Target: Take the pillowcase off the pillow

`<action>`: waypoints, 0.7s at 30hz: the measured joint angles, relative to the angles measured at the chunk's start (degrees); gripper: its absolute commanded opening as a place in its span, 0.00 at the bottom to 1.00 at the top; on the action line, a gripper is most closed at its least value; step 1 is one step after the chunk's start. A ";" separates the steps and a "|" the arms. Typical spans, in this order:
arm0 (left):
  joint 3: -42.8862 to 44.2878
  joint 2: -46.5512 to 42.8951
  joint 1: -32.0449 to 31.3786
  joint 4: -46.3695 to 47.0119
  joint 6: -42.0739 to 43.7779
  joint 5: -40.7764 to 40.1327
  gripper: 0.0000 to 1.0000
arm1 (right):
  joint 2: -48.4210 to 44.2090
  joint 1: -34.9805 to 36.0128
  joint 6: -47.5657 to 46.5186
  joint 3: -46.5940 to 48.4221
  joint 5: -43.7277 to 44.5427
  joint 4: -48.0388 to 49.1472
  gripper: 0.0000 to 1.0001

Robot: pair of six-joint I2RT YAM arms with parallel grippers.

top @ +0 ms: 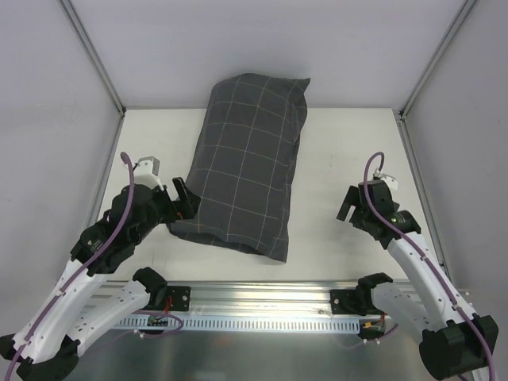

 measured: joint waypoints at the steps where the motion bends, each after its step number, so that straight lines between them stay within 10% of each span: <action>1: 0.33 -0.09 0.00 -0.02 0.04 -0.74 0.99 | -0.68 0.02 -0.20 -0.24 -0.26 0.20 0.96; 12: 0.52 10.54 2.40 -2.80 -2.80 -0.35 0.99 | -1.99 4.37 -3.82 -0.59 -13.88 5.05 0.96; 21: 3.13 32.04 17.99 -1.62 -1.66 10.34 0.99 | 0.98 35.82 0.00 -0.07 -17.81 13.70 0.96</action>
